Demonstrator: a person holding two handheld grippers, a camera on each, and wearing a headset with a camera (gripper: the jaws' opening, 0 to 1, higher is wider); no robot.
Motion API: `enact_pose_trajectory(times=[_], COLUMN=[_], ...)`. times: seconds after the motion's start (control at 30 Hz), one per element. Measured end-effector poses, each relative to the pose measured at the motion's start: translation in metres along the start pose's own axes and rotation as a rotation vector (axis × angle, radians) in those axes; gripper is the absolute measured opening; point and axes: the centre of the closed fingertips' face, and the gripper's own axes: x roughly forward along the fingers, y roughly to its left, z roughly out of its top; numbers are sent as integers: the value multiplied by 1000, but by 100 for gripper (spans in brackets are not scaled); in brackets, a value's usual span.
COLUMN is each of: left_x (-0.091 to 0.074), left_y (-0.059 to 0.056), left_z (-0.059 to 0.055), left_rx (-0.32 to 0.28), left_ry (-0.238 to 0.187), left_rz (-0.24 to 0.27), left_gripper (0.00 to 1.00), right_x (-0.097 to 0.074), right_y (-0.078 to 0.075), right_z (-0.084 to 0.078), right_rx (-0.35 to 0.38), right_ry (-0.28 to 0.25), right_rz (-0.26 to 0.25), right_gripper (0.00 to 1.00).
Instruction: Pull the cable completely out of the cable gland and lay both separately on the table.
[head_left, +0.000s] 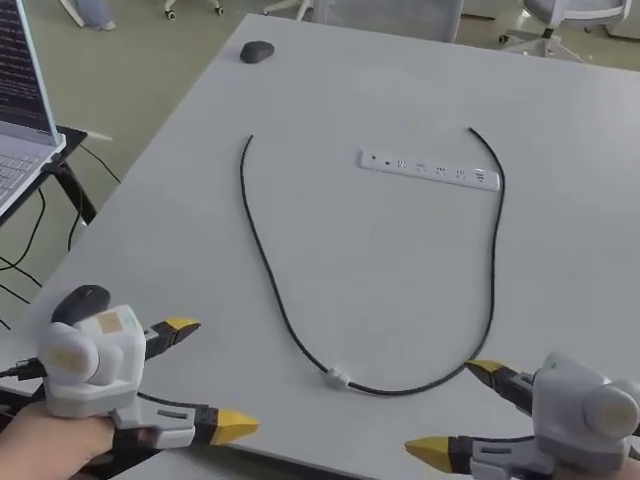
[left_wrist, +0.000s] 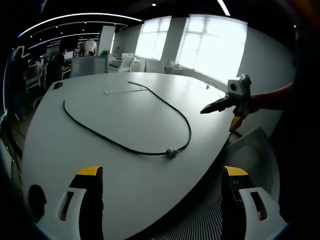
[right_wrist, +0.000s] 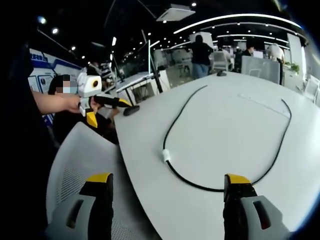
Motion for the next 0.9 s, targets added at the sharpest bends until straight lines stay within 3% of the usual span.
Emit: enact_pose_trajectory(times=[0.3, 0.9], left_x=[2, 0], left_y=[2, 13], left_z=[-11, -10], left_rx=[3, -5], left_ry=[29, 26], left_rz=[-18, -24], left_gripper=[98, 98], right_x=[22, 64], right_y=[1, 5], right_z=[9, 20], right_rx=[-21, -78], right_ry=[30, 138], right_rz=[6, 47], right_gripper=[89, 79])
